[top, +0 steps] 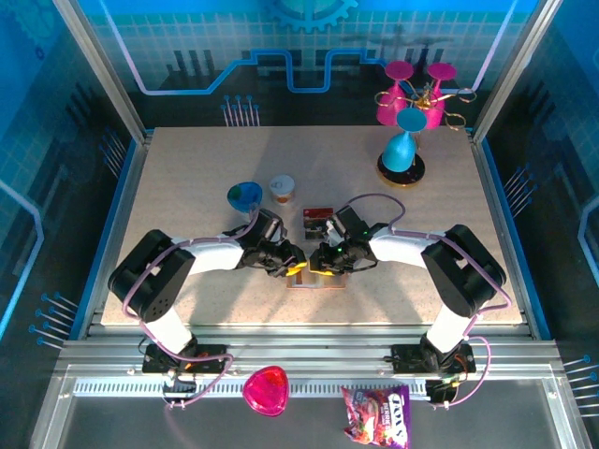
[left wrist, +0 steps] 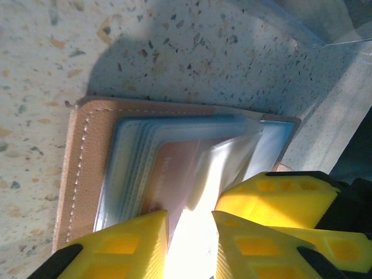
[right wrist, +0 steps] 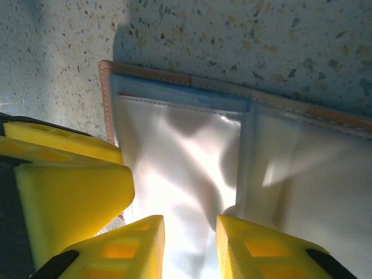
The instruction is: Take the credit cards out of the card holder
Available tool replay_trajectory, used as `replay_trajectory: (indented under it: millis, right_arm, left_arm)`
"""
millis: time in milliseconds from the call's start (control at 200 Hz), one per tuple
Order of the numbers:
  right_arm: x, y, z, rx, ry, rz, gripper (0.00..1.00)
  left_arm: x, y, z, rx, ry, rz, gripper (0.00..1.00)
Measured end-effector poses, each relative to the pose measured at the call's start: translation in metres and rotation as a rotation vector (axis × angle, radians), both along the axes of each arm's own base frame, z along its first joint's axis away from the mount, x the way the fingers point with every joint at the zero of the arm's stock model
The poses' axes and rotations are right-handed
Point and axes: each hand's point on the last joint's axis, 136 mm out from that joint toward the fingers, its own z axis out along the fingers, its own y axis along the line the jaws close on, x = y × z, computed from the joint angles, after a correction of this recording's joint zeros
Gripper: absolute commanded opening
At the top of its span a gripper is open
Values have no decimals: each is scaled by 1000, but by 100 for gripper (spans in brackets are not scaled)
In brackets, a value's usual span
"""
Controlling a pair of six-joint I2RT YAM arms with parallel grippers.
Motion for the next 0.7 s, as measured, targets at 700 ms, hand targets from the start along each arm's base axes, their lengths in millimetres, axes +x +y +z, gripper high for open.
replay_trajectory:
  millis: [700]
  right_arm:
    - [5, -7, 34, 32, -60, -25, 35]
  left_arm:
    - [4, -5, 6, -11, -7, 3, 25]
